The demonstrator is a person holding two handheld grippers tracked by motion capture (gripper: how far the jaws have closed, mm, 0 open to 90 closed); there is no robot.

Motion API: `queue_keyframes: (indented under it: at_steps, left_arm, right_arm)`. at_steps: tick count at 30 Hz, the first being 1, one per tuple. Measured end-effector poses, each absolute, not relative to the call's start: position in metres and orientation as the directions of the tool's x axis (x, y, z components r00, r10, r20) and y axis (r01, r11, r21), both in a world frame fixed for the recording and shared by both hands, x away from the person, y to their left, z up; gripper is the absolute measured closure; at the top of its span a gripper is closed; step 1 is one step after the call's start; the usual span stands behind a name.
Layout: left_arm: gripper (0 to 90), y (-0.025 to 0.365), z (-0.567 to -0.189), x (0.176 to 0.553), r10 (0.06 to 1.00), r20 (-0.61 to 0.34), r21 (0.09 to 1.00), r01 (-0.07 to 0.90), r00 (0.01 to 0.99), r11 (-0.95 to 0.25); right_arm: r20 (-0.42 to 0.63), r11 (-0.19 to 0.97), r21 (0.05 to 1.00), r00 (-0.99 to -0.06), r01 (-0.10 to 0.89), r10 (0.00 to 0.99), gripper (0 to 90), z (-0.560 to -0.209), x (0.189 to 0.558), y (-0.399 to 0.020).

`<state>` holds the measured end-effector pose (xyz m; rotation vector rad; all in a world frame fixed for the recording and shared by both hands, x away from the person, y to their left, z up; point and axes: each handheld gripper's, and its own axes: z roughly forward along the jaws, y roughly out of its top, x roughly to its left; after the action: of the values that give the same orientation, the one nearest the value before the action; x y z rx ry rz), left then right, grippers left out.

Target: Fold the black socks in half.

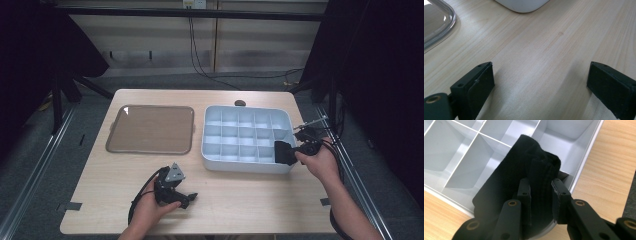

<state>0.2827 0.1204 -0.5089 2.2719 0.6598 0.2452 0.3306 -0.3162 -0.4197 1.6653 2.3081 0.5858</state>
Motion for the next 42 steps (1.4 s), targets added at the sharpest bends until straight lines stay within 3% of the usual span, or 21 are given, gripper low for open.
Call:
queue_keyframes:
  at_steps: [13, 27, 42]
  left_arm:
    - [6.8, 0.12, -0.509, 0.283, 0.528, -0.022, 0.709, 0.385, 0.849, -0.59]
    - [6.8, 0.12, -0.509, 0.283, 0.528, -0.022, 0.71, 0.385, 0.849, -0.59]
    - [6.8, 0.12, -0.509, 0.283, 0.528, -0.022, 0.709, 0.385, 0.849, -0.59]
  right_arm:
    - [0.014, 0.297, 0.454, -0.341, 0.84, 0.94, 66.9, -0.414, 0.33, -0.313]
    - [-0.07, 0.304, 0.484, -0.31, 0.82, 0.948, 46.9, -0.409, 0.328, -0.319]
    - [-0.041, 0.272, 0.471, -0.287, 0.839, 0.957, 44.7, -0.419, 0.328, -0.324]
